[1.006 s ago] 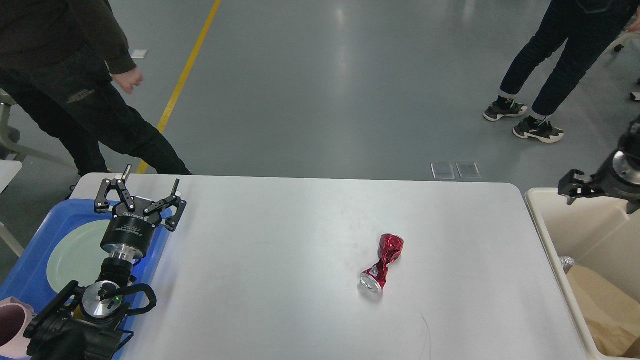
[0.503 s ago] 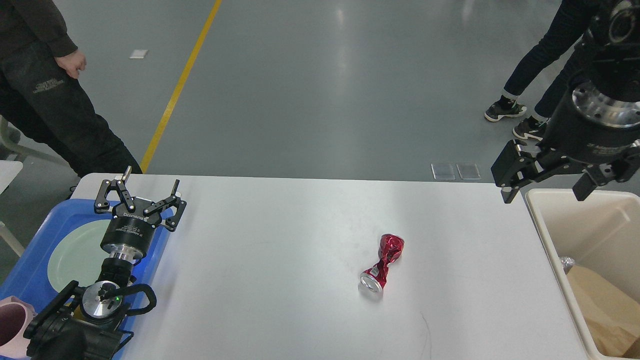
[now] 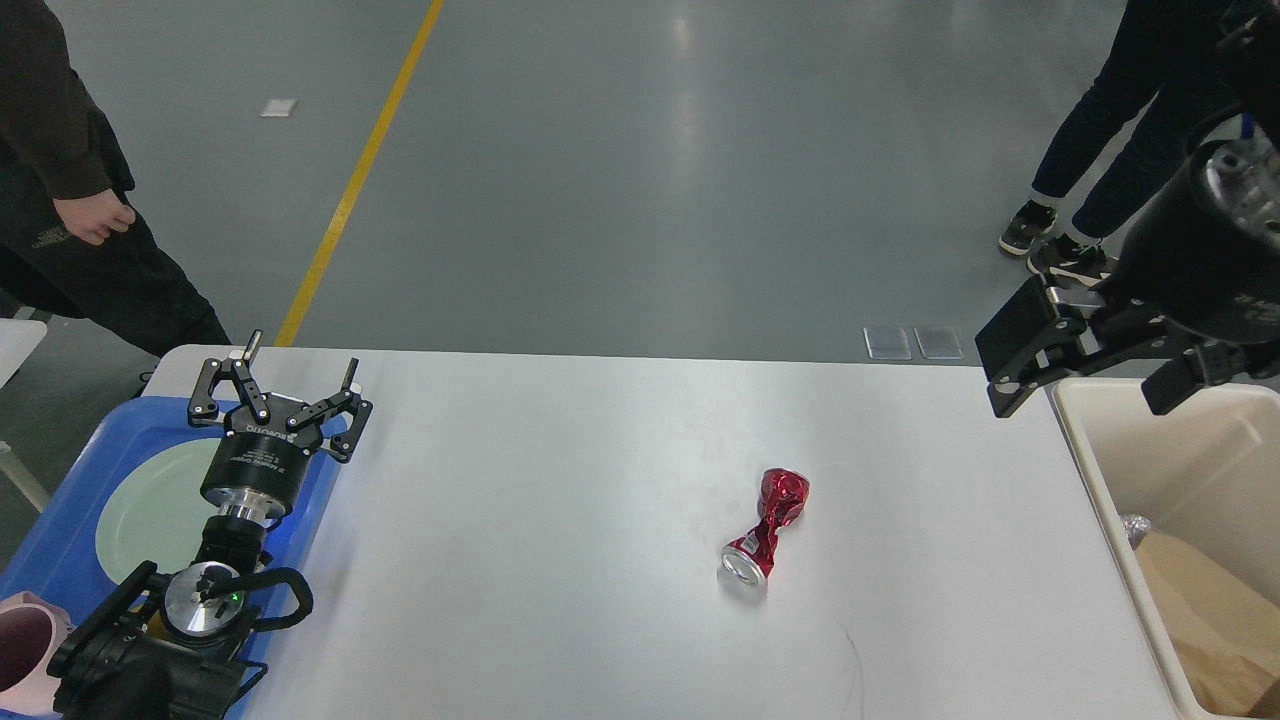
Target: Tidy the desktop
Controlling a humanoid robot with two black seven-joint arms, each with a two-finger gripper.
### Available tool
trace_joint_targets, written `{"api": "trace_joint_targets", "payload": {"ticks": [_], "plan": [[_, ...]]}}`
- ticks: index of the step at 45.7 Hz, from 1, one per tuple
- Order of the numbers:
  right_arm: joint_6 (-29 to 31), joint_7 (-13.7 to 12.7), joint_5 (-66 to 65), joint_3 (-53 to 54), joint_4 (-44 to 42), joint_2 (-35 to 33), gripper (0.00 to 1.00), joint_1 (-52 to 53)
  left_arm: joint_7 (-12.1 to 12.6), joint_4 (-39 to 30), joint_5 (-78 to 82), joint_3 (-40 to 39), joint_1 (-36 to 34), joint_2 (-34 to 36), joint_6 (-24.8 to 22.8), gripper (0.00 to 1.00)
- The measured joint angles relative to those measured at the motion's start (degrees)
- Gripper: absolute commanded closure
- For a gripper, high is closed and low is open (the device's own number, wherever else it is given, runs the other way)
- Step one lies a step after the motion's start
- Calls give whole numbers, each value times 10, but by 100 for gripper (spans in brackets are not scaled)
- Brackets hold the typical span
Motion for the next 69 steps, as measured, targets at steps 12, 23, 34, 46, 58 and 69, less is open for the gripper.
{"api": "trace_joint_targets", "payload": {"ticks": [12, 23, 34, 46, 58, 69], "plan": [[-102, -3, 90, 17, -76, 61, 0, -134, 0, 0, 0, 0, 0, 0, 0, 4], [-181, -6, 179, 86, -205, 156, 0, -340, 1, 0, 0, 0, 0, 0, 0, 4], [-266, -13, 183, 133, -333, 243, 2, -530, 2, -1, 0, 0, 0, 0, 0, 4], [-307, -76, 180, 137, -511, 273, 3, -729, 2, -1, 0, 0, 0, 0, 0, 4], [-312, -79, 176, 150, -616, 284, 3, -809, 2, -1, 0, 0, 0, 0, 0, 4], [-327, -79, 171, 175, -645, 285, 14, -848, 2, -1, 0, 0, 0, 0, 0, 4]]}}
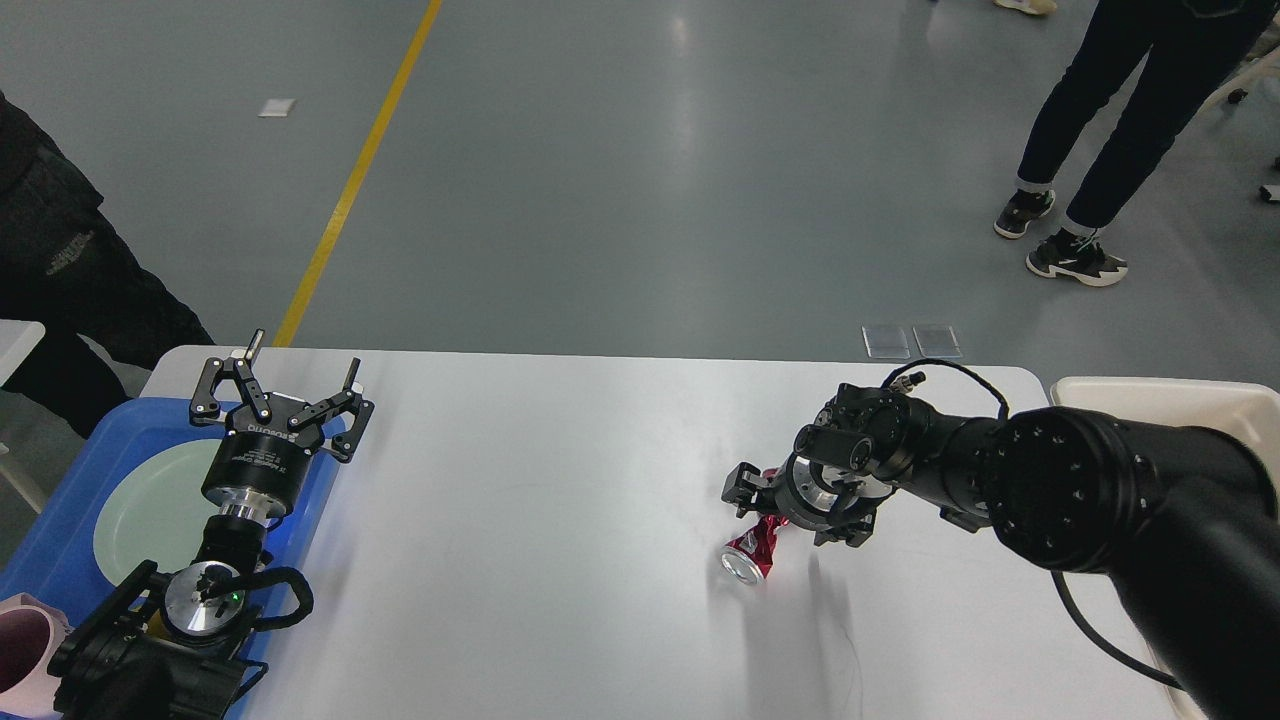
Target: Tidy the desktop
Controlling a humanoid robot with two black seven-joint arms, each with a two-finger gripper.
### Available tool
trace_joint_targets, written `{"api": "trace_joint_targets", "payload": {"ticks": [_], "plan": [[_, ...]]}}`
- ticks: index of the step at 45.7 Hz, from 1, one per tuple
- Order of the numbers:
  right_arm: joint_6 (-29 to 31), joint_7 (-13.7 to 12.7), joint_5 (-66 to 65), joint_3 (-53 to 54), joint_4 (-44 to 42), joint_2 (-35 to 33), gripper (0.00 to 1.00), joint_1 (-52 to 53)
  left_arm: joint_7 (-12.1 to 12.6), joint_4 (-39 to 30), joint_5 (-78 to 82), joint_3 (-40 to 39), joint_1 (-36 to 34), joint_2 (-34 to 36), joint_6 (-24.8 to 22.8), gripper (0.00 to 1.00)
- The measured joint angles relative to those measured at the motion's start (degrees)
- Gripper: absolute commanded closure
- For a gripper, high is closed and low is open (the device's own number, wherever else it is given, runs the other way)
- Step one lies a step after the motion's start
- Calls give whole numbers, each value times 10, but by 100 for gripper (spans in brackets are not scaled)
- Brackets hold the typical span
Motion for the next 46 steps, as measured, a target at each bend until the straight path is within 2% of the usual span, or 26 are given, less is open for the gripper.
{"api": "trace_joint_targets", "payload": {"ticks": [3, 7, 13, 21, 37, 46], "plan": [[-10, 0, 0, 7, -1, 3, 25, -5, 0, 0, 0, 0, 0, 0, 0, 4], [-15, 0, 0, 10, -1, 8, 52, -9, -1, 0, 0, 0, 0, 0, 0, 4], [-20, 0, 0, 10, -2, 11, 62, -19, -1, 0, 0, 0, 0, 0, 0, 4], [-38, 0, 0, 12, 1, 11, 100, -29, 0, 0, 0, 0, 0, 0, 0, 4], [-81, -3, 0, 18, 20, 5, 100, -30, 0, 0, 0, 0, 0, 0, 0, 4], [-110, -21, 2, 19, 58, -2, 100, -10, 0, 0, 0, 0, 0, 0, 0, 4]]}}
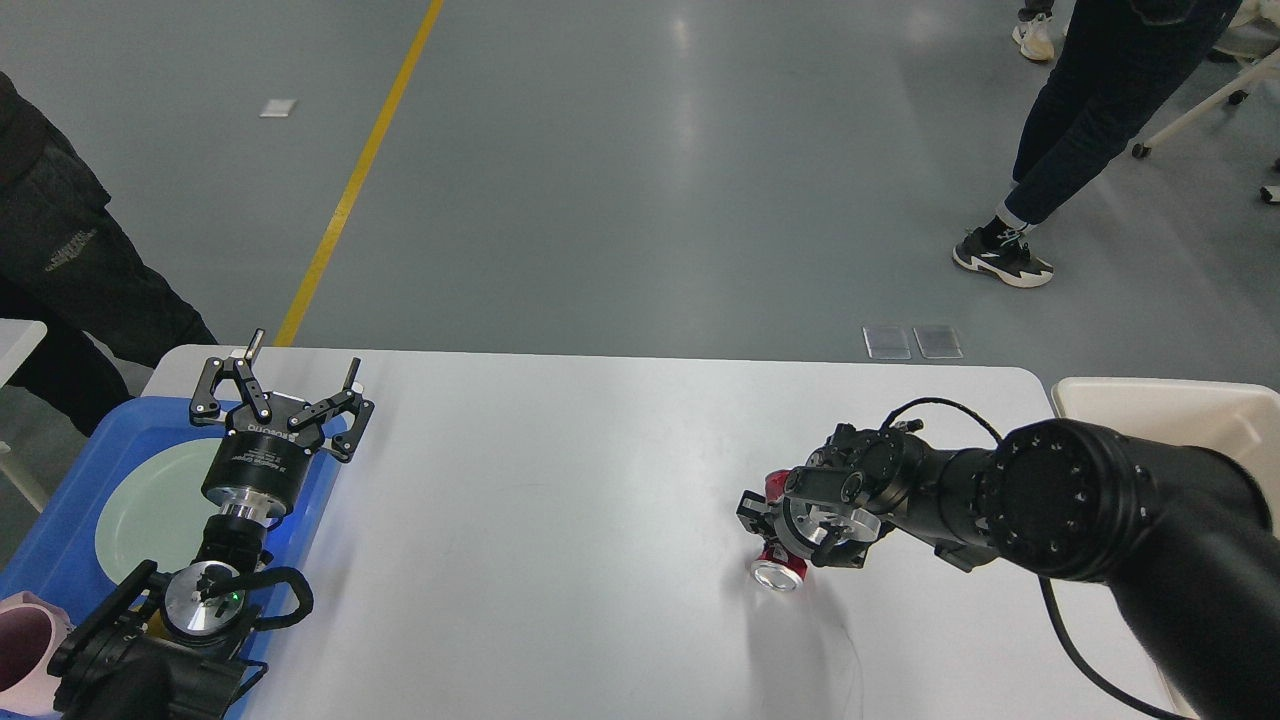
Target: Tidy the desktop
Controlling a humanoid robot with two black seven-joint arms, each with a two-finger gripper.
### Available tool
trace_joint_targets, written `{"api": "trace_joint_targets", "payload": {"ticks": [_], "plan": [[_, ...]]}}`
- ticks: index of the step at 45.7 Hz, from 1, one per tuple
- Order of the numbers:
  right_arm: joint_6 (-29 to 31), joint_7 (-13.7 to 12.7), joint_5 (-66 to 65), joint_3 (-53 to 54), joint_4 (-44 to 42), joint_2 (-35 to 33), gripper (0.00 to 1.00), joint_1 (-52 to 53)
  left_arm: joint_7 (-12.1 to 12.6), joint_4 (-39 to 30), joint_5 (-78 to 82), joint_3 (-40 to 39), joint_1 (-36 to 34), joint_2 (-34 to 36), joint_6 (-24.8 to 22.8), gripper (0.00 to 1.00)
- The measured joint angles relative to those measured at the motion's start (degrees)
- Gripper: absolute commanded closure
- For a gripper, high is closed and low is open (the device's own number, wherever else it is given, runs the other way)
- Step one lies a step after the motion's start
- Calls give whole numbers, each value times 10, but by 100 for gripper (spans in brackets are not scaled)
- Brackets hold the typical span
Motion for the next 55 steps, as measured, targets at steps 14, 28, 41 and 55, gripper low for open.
{"api": "trace_joint_targets", "payload": {"ticks": [14, 28, 41, 55], "plan": [[1, -3, 5, -6, 161, -67, 100, 130, 0, 0, 0, 0, 0, 0, 0, 4], [133, 0, 7, -74, 364, -118, 100, 364, 0, 0, 0, 0, 0, 0, 0, 4], [243, 38, 8, -129, 537, -203, 100, 610, 0, 1, 0, 0, 0, 0, 0, 4], [321, 200, -10, -233, 595, -198, 100, 741, -1, 1, 0, 0, 0, 0, 0, 4]]}}
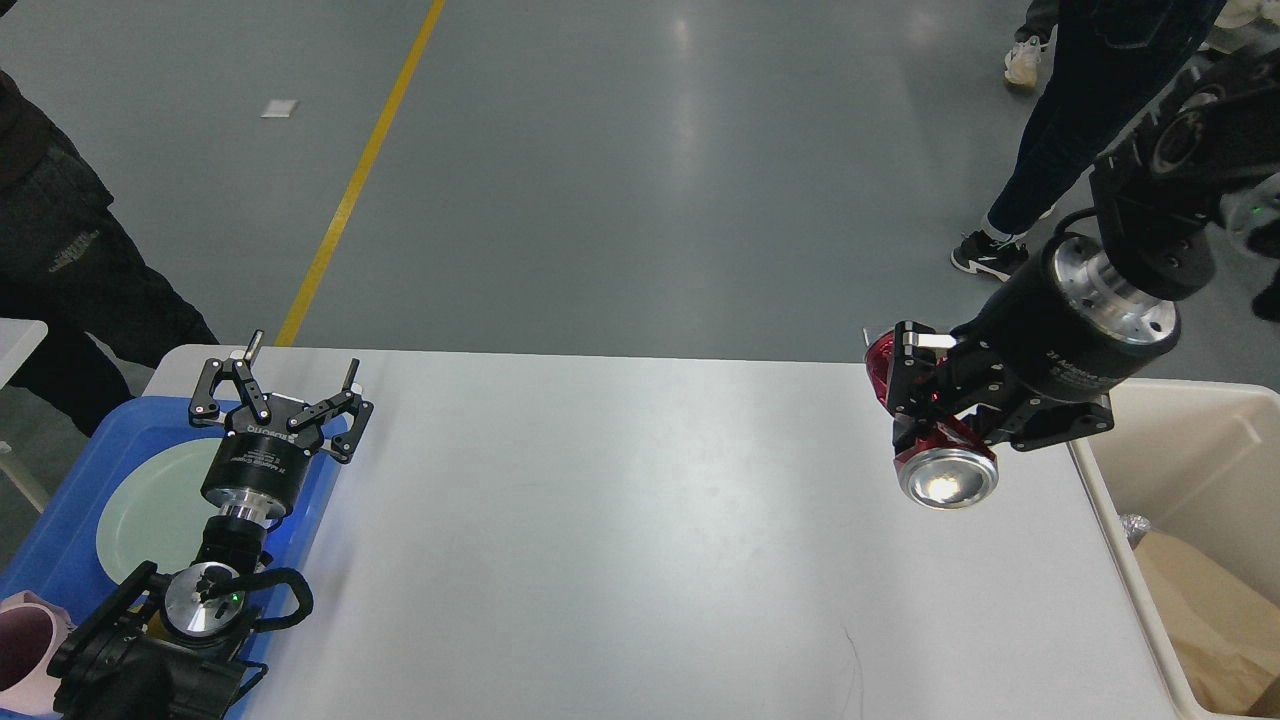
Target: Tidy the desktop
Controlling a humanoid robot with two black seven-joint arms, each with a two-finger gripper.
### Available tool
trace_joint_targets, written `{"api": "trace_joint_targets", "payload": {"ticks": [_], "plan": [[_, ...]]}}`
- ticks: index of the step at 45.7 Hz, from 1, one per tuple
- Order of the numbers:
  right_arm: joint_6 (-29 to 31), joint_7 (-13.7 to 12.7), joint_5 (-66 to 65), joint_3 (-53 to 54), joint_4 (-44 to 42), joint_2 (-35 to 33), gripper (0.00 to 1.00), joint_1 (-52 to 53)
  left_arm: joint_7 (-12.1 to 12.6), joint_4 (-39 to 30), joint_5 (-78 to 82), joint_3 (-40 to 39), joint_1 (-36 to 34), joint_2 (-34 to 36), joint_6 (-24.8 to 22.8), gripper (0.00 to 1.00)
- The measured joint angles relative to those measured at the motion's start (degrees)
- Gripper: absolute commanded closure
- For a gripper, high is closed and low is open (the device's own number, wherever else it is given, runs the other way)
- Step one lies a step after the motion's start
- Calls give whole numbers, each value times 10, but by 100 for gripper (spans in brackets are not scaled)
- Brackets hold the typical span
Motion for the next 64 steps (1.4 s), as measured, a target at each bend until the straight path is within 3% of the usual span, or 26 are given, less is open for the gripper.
{"api": "trace_joint_targets", "payload": {"ticks": [15, 24, 34, 44, 53, 61, 64], "plan": [[-12, -11, -46, -74, -29, -27, 100, -16, 0, 0, 0, 0, 0, 0, 0, 4], [-37, -11, -66, -142, -111, -123, 100, -92, 0, 0, 0, 0, 0, 0, 0, 4], [-68, -11, -127, -134, -300, -298, 100, -266, -1, 0, 0, 0, 0, 0, 0, 4], [-199, -11, -115, -8, -452, -339, 100, -552, -1, 0, 0, 0, 0, 0, 0, 4], [-280, -13, -103, 153, -630, -315, 100, -817, -1, 0, 0, 0, 0, 0, 0, 4], [-297, -17, -98, 264, -900, -185, 100, -1062, -2, 0, 0, 0, 0, 0, 0, 4], [-301, -18, -98, 286, -962, -147, 100, -1110, -2, 0, 0, 0, 0, 0, 0, 4]]}}
